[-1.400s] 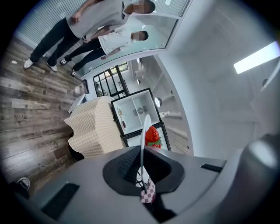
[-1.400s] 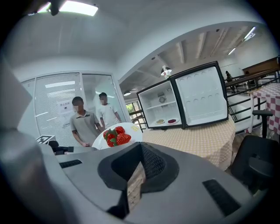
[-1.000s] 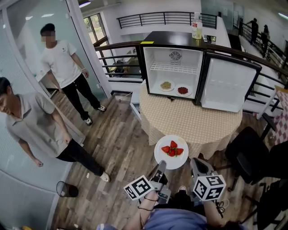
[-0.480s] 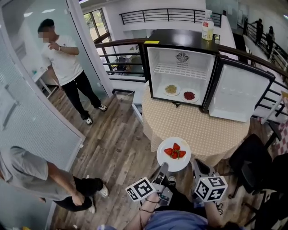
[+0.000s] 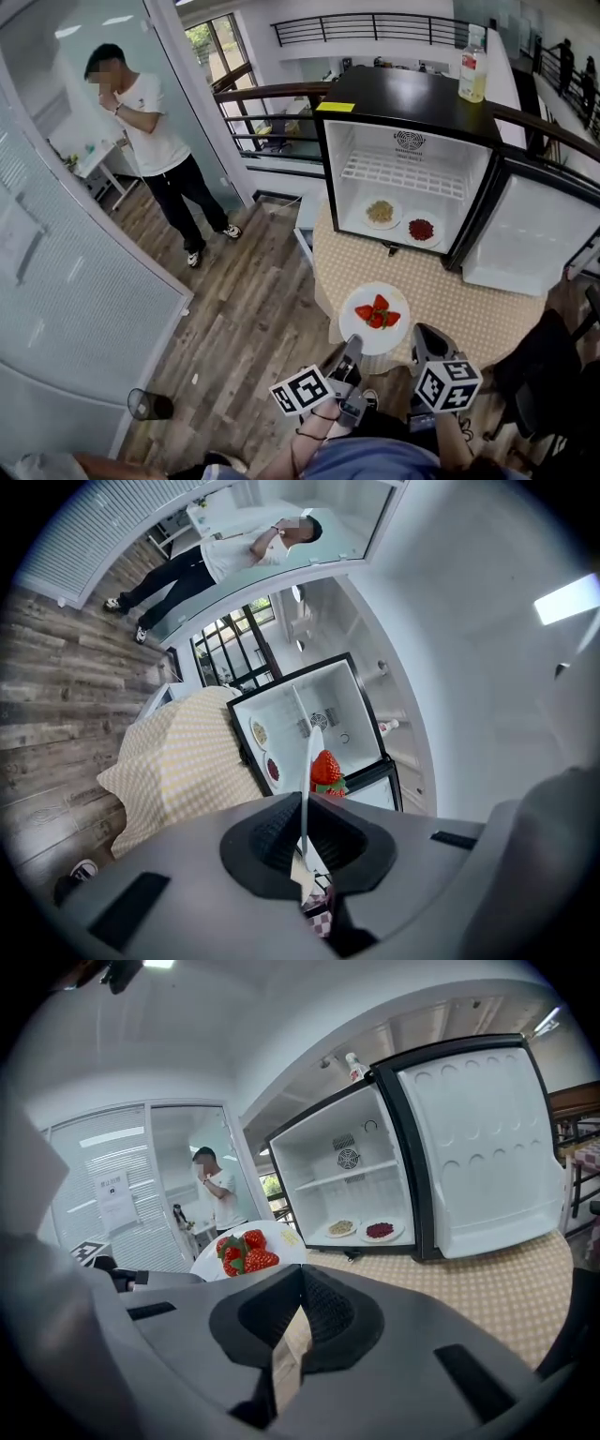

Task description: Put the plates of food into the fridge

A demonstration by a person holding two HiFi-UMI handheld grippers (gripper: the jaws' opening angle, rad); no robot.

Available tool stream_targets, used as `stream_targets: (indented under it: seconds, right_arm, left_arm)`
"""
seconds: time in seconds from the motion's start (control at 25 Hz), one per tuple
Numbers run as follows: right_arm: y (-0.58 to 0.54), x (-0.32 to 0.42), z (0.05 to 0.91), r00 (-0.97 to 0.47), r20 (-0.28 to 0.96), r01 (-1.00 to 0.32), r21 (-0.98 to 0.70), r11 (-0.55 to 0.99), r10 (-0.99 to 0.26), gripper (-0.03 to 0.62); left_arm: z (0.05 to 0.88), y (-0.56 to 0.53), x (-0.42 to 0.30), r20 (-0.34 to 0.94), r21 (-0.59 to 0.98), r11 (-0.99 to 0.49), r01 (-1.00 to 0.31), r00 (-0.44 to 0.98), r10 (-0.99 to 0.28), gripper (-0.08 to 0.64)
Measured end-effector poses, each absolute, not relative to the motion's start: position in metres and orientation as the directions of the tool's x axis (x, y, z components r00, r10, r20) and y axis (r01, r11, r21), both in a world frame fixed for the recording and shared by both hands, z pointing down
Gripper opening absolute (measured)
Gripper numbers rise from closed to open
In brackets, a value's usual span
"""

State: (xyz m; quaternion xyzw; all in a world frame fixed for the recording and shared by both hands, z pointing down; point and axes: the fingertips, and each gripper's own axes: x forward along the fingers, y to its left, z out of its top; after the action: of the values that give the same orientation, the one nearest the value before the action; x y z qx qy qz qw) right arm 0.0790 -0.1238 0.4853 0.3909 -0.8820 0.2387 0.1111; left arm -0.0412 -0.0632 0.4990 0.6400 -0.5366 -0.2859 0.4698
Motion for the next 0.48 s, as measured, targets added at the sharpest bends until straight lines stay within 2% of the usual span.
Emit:
stream_targets:
  seconds: [0.48]
  right_arm:
    - [-0.189, 0.080, 0.486, -0.679, 0.362, -0.733, -0.387, 0.560, -0.639, 0.015]
  left_arm:
    - [0.492, -0.127, -0.046, 0.152, 0.903, 0.028, -0.428, 0.259, -0.954, 0.021]
